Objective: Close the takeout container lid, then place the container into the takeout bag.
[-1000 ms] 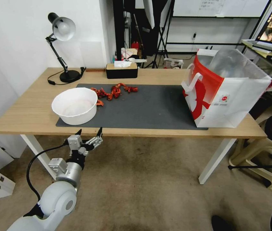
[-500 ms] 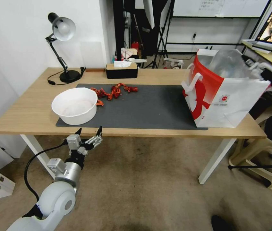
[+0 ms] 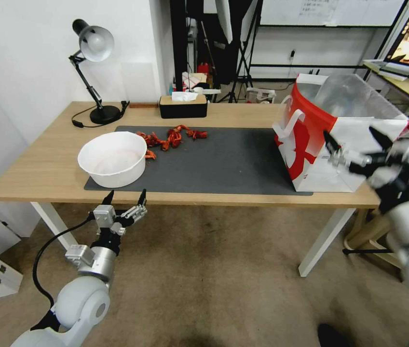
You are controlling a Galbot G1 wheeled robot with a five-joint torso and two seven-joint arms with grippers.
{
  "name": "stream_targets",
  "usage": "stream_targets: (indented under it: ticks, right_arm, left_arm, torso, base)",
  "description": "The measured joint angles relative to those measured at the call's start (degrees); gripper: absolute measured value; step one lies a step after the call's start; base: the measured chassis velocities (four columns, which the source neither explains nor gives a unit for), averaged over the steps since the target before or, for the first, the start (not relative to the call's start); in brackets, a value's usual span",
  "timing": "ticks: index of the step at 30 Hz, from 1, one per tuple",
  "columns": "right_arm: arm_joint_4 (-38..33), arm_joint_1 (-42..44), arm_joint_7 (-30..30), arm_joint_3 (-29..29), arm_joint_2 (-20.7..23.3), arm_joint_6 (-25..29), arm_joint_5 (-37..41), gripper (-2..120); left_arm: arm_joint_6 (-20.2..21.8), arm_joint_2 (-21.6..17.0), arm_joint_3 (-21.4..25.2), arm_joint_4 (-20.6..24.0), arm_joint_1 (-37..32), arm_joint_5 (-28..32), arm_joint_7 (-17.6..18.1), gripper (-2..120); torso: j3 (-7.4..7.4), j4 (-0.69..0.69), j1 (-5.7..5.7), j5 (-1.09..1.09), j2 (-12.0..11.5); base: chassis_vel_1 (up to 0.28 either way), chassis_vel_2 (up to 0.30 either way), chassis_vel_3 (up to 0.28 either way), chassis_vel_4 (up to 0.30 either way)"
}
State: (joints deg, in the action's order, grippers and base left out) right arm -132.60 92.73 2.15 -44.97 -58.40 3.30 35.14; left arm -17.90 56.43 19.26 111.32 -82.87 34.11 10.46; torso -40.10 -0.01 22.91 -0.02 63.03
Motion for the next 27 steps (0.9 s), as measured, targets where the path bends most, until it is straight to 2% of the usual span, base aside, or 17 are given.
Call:
stream_targets:
  ticks: [2,3,6,10,19,27]
  right_arm:
    - [2.48,3.33,-0.78,2.96,-3.84,5.11,-4.72,100]
    - [2.48,3.33,-0.78,2.96,-3.84,5.11,-4.72,100]
    - [6.55,6.04,-1.54,5.24,-7.61,10.15,-8.45,100]
    - [9.74,7.55,-2.27,6.24,-9.99,13.44,-8.89,100]
    - [15.12,7.48,-4.80,7.43,-13.77,15.93,-8.08,100]
    - [16.63,6.26,-5.73,8.19,-14.96,16.22,-7.71,100]
  left_arm:
    - [-1.77,0.37,-0.02,-1.24,-0.28,-0.89,-1.09,100]
    - [-1.77,0.37,-0.02,-1.24,-0.28,-0.89,-1.09,100]
    - [-3.52,1.02,-0.17,-2.83,-0.66,-3.09,-1.33,100]
    - [-4.49,1.28,-0.44,-4.15,-0.73,-4.29,-1.34,100]
    - [-6.46,1.97,-1.05,-6.62,-2.33,-5.83,-2.41,100]
    - [-7.82,2.92,-1.20,-8.27,-2.78,-7.63,-3.13,100]
  torso:
    - [0.00,-0.01,0.00,0.02,0.00]
    - [0.00,-0.01,0.00,0.02,0.00]
    - [0.00,0.01,0.00,0.02,0.00]
    - [0.00,0.00,0.00,0.01,0.00]
    - [0.00,0.01,0.00,0.02,0.00]
    - [-0.01,0.00,0.01,0.02,0.00]
  base:
    - [0.000,0.000,0.000,0.000]
    - [0.000,0.000,0.000,0.000]
    - [0.000,0.000,0.000,0.000]
    - [0.000,0.000,0.000,0.000]
    - [0.000,0.000,0.000,0.000]
    - [0.000,0.000,0.000,0.000]
